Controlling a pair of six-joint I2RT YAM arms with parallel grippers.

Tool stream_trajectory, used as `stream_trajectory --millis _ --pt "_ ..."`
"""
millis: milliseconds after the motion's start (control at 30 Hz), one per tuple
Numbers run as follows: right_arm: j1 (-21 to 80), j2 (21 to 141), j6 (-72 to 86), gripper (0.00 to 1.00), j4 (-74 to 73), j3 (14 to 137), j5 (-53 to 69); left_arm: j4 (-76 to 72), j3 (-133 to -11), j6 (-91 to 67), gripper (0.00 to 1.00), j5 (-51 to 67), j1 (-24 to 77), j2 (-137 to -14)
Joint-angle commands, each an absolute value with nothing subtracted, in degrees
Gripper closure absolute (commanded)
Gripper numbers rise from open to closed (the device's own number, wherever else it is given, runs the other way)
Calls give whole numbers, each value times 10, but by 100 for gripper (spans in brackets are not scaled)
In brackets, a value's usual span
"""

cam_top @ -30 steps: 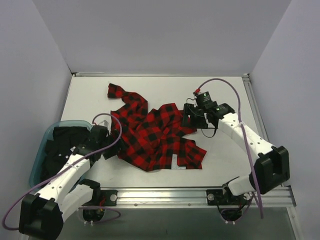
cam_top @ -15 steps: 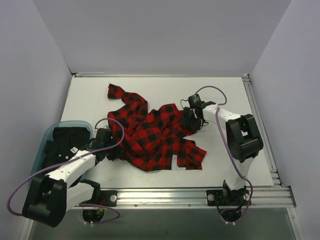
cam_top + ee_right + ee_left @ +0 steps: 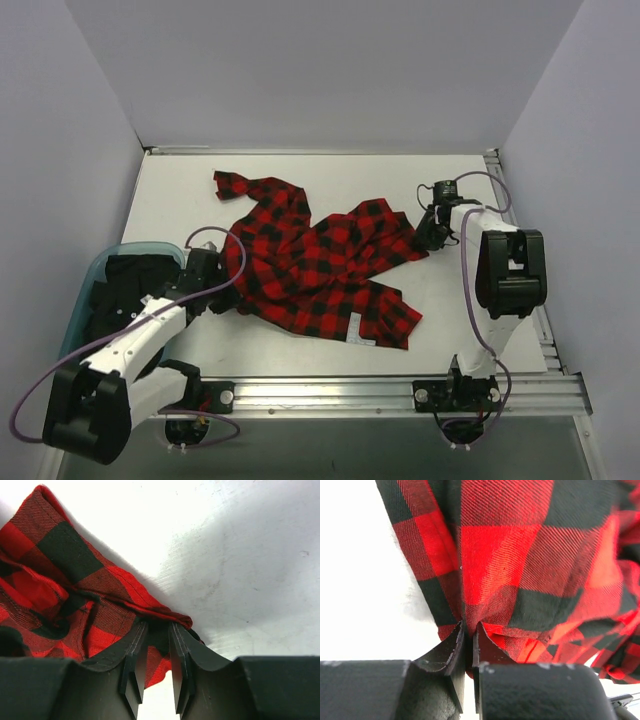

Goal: Fold and stack the long sleeve shirts
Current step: Flatten the shirt out

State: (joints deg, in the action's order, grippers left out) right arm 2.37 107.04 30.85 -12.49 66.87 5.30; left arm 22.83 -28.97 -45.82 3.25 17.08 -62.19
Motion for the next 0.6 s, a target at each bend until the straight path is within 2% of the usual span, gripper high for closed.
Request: stream_trajectory --millis 0,167,267,300,400,567 --pt "13 1028 299 75 -152 676 25 285 -320 -425 90 11 164 -573" --pt "4 962 299 71 -156 650 9 308 -324 -405 89 61 162 -584" --pt "21 905 289 61 -162 636 25 338 -345 -380 89 80 162 -573" --pt "30 878 286 54 -165 633 41 351 -351 -370 89 79 161 -560" --pt "87 847 282 48 -167 633 59 359 -360 -363 89 82 161 -549" --pt "165 877 331 48 -150 674 100 359 -355 -360 89 83 161 -548"
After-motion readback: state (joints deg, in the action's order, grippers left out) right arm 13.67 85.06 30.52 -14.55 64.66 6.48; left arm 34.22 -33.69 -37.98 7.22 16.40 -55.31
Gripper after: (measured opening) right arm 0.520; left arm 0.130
